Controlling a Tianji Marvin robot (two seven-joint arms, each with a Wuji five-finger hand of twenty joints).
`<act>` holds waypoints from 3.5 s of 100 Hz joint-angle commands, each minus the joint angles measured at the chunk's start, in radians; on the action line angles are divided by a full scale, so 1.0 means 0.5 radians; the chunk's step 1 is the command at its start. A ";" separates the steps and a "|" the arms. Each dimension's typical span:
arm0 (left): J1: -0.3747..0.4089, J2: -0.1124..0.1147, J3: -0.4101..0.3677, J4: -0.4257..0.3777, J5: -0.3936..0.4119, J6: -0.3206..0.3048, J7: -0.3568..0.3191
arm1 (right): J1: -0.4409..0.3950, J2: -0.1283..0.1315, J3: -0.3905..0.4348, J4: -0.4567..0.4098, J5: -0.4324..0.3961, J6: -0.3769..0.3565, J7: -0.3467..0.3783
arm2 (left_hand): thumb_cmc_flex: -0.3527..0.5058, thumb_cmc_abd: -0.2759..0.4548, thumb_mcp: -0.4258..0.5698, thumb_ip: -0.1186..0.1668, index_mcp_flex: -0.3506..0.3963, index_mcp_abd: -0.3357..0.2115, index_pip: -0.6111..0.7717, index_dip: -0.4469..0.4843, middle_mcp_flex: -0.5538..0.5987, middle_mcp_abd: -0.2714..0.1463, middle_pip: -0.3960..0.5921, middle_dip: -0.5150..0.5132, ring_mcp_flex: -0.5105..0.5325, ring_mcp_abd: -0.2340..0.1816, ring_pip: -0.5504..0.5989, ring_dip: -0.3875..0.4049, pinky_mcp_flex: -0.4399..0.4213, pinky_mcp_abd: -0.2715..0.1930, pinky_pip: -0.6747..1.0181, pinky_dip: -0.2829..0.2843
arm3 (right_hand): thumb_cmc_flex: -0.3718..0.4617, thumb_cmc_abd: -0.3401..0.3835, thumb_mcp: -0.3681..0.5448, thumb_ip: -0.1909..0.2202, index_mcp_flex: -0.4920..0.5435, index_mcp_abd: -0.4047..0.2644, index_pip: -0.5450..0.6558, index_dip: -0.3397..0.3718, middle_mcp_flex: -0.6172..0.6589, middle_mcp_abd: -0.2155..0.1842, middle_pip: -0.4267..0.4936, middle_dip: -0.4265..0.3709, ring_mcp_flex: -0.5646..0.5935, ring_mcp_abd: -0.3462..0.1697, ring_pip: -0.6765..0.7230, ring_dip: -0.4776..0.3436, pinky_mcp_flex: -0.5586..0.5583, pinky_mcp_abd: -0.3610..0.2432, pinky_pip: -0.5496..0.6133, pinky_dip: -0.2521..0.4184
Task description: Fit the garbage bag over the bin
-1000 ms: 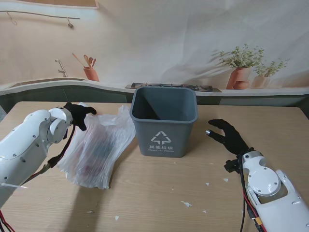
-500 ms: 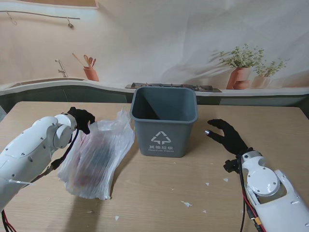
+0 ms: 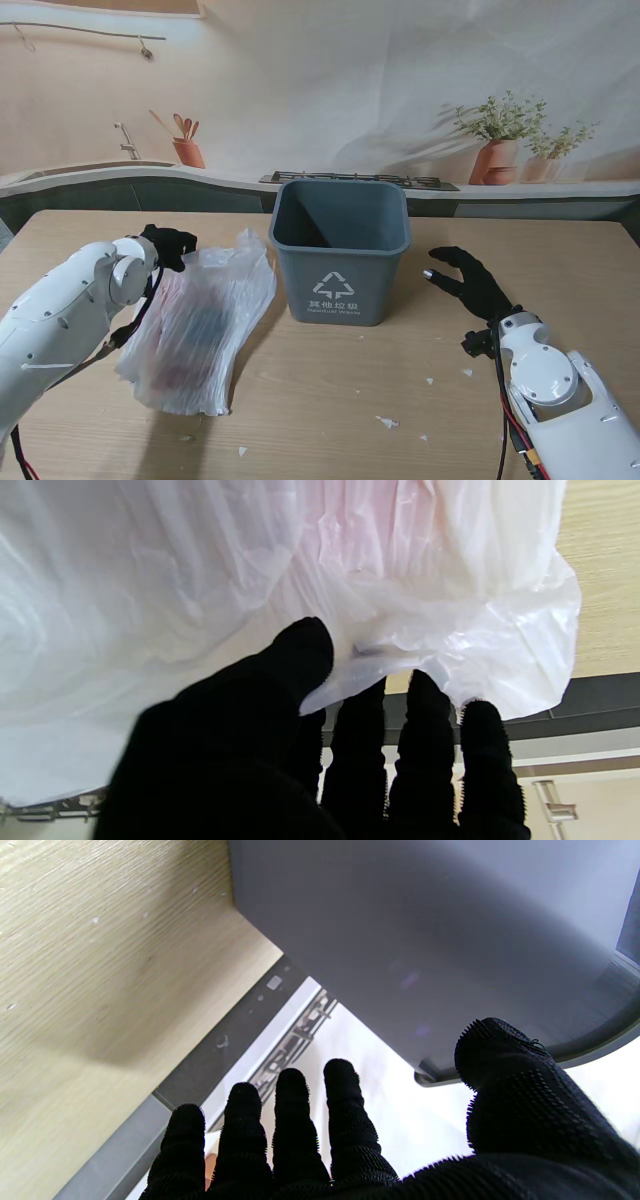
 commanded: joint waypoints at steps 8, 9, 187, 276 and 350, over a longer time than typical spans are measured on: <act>0.044 -0.005 -0.071 -0.035 0.048 0.002 0.027 | -0.006 -0.018 -0.003 -0.003 0.005 0.008 0.017 | 0.276 -0.024 0.044 0.006 -0.077 -0.004 0.148 0.113 0.386 -0.074 0.158 0.516 0.282 0.036 0.333 0.293 0.088 0.081 0.027 0.039 | 0.015 0.083 -0.060 0.059 0.021 -0.070 -0.004 0.017 -0.050 -0.051 0.039 0.011 0.007 0.009 0.029 0.021 0.021 -0.004 0.038 0.040; 0.047 -0.004 -0.079 -0.039 0.050 -0.002 0.026 | -0.006 -0.018 -0.003 -0.003 0.005 0.009 0.017 | 0.298 -0.018 0.030 0.012 -0.069 -0.004 0.130 0.116 0.383 -0.082 0.165 0.542 0.281 0.037 0.314 0.350 0.084 0.074 0.028 0.042 | 0.015 0.084 -0.061 0.059 0.021 -0.070 -0.003 0.017 -0.050 -0.052 0.039 0.011 0.006 0.008 0.028 0.020 0.020 -0.003 0.038 0.040; 0.327 0.026 -1.301 -1.702 0.207 -0.621 -0.253 | -0.020 -0.023 0.009 -0.019 0.029 0.015 0.010 | 0.115 -0.266 0.541 0.124 0.683 -0.022 -0.110 -0.070 0.548 -0.036 0.281 1.061 0.514 0.178 0.379 0.793 0.465 0.214 0.143 0.135 | 0.037 0.103 -0.092 0.063 0.033 -0.058 -0.010 0.019 -0.052 -0.052 0.051 0.013 0.001 0.003 0.027 0.021 0.020 -0.005 0.037 0.041; -0.102 -0.193 -0.699 -1.280 0.268 -0.601 1.082 | -0.016 -0.024 0.008 -0.009 0.046 0.018 0.014 | 0.189 -0.230 0.502 0.036 0.430 0.165 0.186 -0.332 0.306 0.085 0.556 0.839 0.279 0.310 0.630 0.633 0.229 0.320 0.276 0.247 | 0.042 0.106 -0.099 0.064 0.074 -0.034 -0.015 0.018 -0.050 -0.054 0.055 0.014 0.000 -0.002 0.029 0.022 0.019 -0.007 0.037 0.042; -0.391 -0.423 -0.184 -0.709 -0.055 -0.388 1.642 | -0.021 -0.023 0.006 -0.010 0.061 0.027 0.028 | 0.254 -0.202 0.447 -0.004 0.402 0.219 0.222 -0.440 0.244 0.141 0.629 0.721 0.200 0.368 0.696 0.558 0.137 0.323 0.302 0.264 | 0.043 0.106 -0.102 0.064 0.131 -0.009 -0.032 0.017 -0.051 -0.057 0.079 0.023 0.000 -0.005 0.032 0.023 0.022 -0.009 0.037 0.041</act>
